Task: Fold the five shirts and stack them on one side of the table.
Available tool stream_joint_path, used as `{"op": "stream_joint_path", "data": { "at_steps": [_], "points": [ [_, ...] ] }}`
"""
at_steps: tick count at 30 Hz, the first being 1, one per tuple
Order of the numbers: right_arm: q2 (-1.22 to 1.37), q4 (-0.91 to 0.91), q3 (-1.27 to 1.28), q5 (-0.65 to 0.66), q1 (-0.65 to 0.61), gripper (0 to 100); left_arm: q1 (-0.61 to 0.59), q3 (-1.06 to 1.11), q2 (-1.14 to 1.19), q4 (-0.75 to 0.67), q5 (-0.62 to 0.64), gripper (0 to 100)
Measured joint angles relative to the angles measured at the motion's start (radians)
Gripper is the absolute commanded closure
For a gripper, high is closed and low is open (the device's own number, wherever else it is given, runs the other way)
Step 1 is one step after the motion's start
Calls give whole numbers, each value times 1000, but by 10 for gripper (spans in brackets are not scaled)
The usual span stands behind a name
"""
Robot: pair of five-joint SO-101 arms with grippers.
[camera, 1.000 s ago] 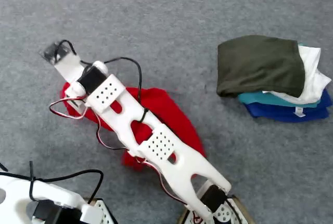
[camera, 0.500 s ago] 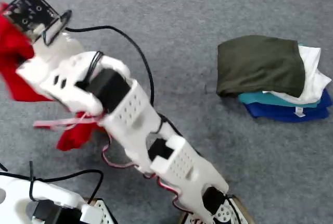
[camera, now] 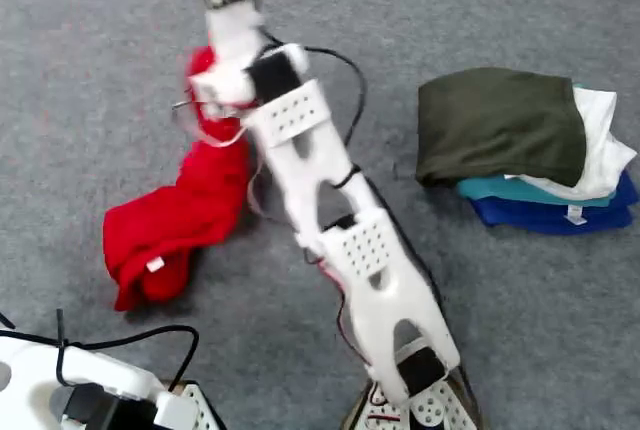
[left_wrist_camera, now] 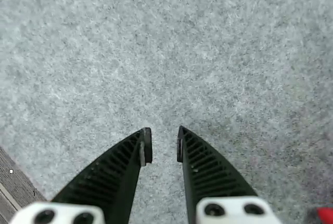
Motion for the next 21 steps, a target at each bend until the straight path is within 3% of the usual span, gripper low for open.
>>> {"op": "stream_joint_path", "data": {
  "at_steps": [3, 7, 11, 17, 21],
  "points": [
    [149, 80, -23, 146, 64, 997, 0, 0, 0, 0, 0, 904],
    [262, 91, -120, 190, 173, 997, 35, 0, 0, 18, 0, 904],
    [270, 92, -106, 249, 278, 997, 130, -35, 0, 157, 0, 904],
    [206, 92, 64, 285, 342, 997, 434, -124, 0, 382, 0, 904],
    [114, 92, 244, 302, 345, 997, 706, -141, 0, 434, 32, 904]
  ]
}}
